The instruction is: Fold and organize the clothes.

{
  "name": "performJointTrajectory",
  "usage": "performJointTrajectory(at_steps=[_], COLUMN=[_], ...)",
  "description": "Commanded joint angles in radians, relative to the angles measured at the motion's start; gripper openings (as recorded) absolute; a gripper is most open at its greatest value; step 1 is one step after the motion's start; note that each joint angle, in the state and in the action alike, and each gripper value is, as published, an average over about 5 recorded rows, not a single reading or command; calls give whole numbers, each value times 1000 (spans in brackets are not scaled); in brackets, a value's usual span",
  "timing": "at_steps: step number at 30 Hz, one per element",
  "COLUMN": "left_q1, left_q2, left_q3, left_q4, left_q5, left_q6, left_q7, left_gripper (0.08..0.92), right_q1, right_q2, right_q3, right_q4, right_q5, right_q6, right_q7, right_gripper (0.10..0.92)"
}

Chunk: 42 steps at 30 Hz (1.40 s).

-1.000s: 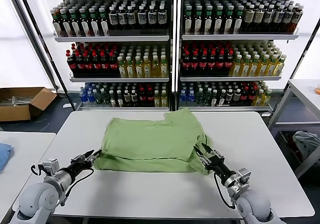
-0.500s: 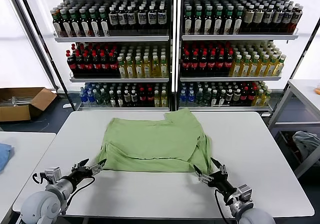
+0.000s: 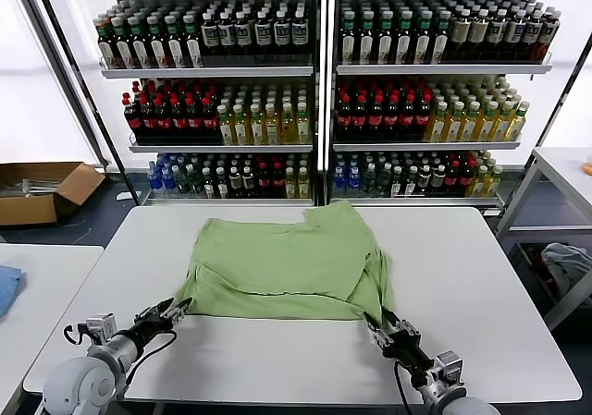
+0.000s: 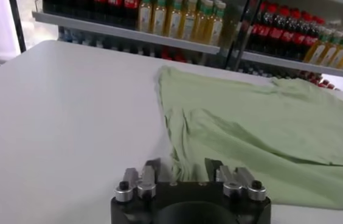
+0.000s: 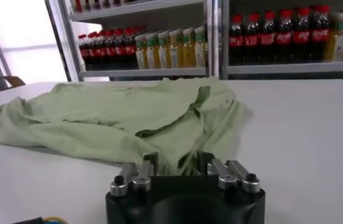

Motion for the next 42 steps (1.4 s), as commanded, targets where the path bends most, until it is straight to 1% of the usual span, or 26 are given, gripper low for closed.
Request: performJointTrajectory(at_steps=[1, 6, 8, 9, 12, 15, 24, 27, 29, 31, 34, 37, 42], left_q1=[7, 29, 39, 47, 86, 151, 382, 458, 479, 452, 372, 315, 241], left_q2=[6, 20, 24, 25, 18, 2, -91, -114, -118, -113, -85, -48, -10], left_q3=[-3, -13, -15, -17, -36, -72, -205, -244, -255, -248, -226, -207, -170], left_q4=[18, 7, -3, -11, -47, -98, -289, -338, -349, -333, -290, -258, -188], left_q5=[2, -1, -1, -1, -1, -1, 9, 9, 9, 15, 20, 18, 18], left_q6=[-3, -7, -7, -7, -5, 1, 16, 15, 5, -8, -16, -16, -24], left_q7=[8, 16, 15, 14, 11, 5, -7, -4, 2, -6, -29, -33, -38], left_gripper=[411, 263, 211, 177, 109, 85, 86, 85, 85, 85, 84, 114, 251], right_q1=[-9, -28, -47, -60, -110, -159, -311, -340, -332, -310, -287, -280, -280], right_q2=[-2, -21, -28, -32, -41, -47, -45, -42, -41, -41, -44, -49, -51], right_q3=[3, 14, 20, 25, 46, 65, 110, 121, 115, 105, 95, 92, 93], right_q4=[5, 44, 69, 83, 128, 168, 274, 279, 263, 246, 234, 233, 237], right_q5=[28, 39, 38, 38, 37, 34, -3, -17, -23, -29, -33, -33, -36], right_q6=[-20, -25, -27, -28, -29, -30, -22, -15, -10, -8, -9, -10, -11], right_q7=[11, 13, 13, 12, 9, 5, -3, -9, -10, -7, -2, -2, -2], right_gripper=[264, 132, 112, 110, 110, 110, 110, 110, 110, 110, 110, 110, 110])
